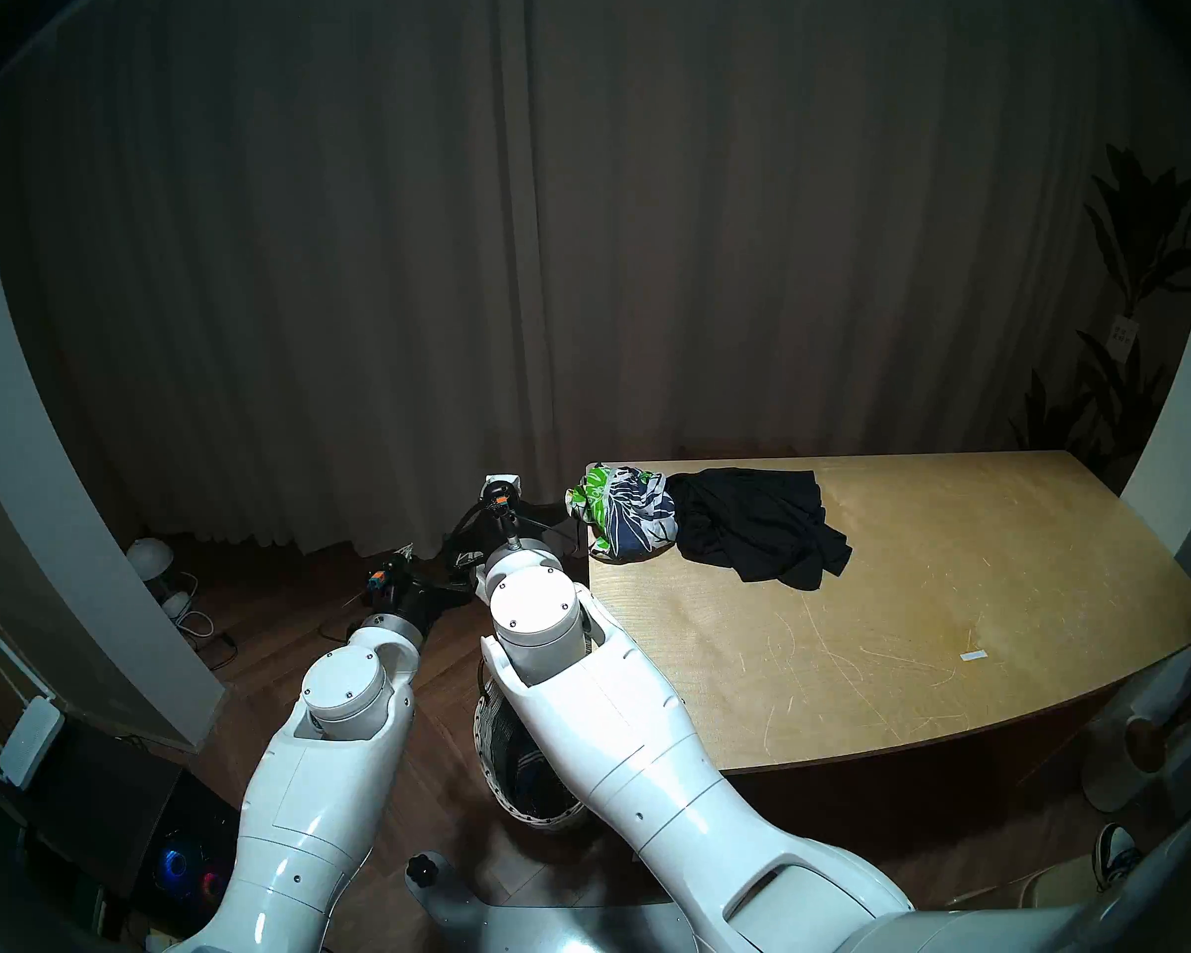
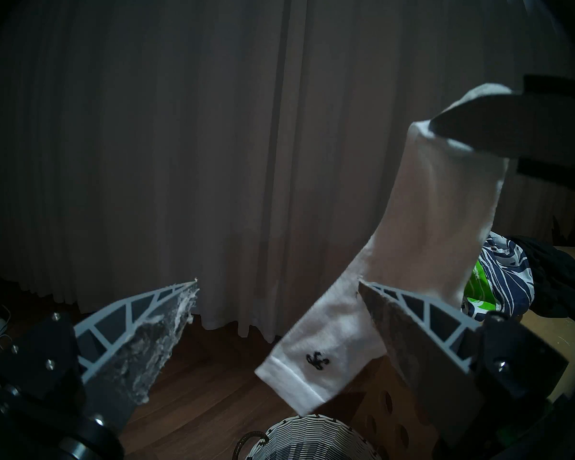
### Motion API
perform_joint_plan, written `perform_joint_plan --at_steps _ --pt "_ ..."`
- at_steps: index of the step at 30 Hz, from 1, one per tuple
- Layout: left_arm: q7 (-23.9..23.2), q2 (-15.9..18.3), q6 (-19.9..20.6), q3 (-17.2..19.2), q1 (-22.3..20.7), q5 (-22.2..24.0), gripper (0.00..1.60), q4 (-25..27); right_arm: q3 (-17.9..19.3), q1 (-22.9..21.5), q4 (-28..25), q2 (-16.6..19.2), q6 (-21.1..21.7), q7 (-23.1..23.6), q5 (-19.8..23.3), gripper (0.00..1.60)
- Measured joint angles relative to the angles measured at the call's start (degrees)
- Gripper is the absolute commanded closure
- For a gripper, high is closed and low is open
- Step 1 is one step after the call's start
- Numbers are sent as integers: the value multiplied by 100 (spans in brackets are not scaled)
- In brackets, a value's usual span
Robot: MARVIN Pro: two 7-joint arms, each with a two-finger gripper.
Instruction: Toss clothes into the laundry hamper
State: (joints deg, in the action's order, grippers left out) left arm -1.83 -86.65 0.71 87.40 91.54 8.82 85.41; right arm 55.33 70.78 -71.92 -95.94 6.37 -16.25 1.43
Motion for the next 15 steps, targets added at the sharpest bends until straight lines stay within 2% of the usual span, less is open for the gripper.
perform_joint_plan --at_steps 3,7,15 --pt "0 2 0 4 1 3 0 1 -66 -120 412 -72 -138 -110 -53 160" --pt "2 7 6 15 7 6 0 0 -124 -158 681 -94 -296 -199 -129 160" --pt "3 7 10 14 18 6 0 -1 -58 150 294 128 -344 -480 -132 160"
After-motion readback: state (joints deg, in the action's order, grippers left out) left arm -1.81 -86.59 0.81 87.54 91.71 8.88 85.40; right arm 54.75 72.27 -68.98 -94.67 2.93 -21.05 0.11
